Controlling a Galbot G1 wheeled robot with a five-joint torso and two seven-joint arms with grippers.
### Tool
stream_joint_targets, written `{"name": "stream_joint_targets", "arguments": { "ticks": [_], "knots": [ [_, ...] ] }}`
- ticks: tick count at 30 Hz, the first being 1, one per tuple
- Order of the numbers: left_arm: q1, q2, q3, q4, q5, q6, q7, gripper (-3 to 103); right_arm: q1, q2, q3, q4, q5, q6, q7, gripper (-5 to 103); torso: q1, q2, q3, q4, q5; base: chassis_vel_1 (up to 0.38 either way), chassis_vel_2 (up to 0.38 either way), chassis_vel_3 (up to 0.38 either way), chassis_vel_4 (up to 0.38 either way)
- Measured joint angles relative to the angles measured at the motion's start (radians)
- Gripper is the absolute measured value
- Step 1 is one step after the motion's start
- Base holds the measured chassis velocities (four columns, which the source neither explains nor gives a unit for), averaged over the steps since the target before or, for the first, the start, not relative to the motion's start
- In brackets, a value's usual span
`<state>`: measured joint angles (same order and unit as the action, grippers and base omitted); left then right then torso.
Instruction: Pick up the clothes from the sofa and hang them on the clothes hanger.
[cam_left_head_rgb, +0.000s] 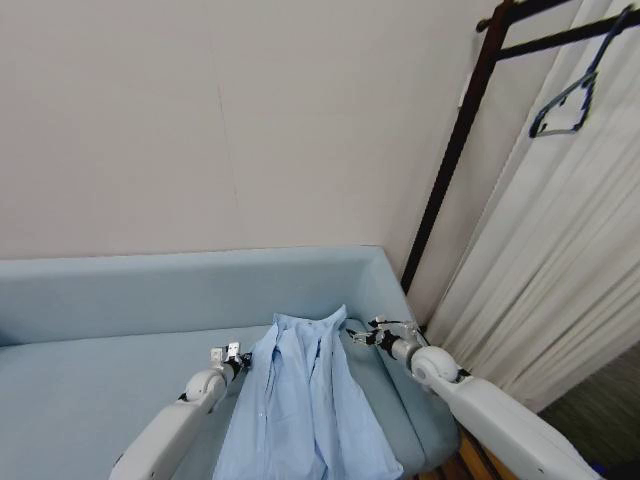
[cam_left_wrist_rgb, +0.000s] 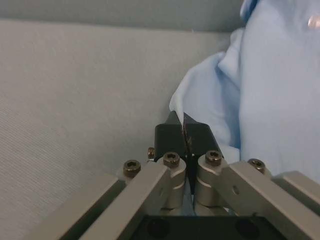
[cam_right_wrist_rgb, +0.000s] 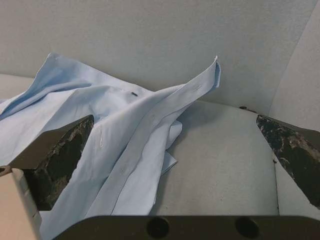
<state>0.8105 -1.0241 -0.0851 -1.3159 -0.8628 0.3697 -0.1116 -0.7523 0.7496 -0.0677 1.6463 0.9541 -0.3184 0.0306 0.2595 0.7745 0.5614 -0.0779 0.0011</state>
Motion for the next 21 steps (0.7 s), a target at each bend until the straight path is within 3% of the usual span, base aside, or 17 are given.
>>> {"name": "stream_joint_targets", "arguments": {
  "ticks": [12, 21],
  "knots": [
    [-0.014, 0.159, -0.031, -0.097, 0.010, 0.043, -0.039, 0, -0.061, -0.008, 0.063, 0.020, 0.006, 0.000, -0.016, 100, 0.000, 0.000, 0.000, 0.0000, 0.0000, 0.000, 0.000, 0.000, 0.000],
    [-0.020, 0.180, -0.044, -0.030, 0.075, 0.040, -0.057, 0, -0.080, 0.006, 0.063, 0.001, 0.006, 0.003, -0.024, 100, 0.000, 0.000, 0.000, 0.0001, 0.0002, 0.000, 0.000, 0.000, 0.000]
  ]
}}
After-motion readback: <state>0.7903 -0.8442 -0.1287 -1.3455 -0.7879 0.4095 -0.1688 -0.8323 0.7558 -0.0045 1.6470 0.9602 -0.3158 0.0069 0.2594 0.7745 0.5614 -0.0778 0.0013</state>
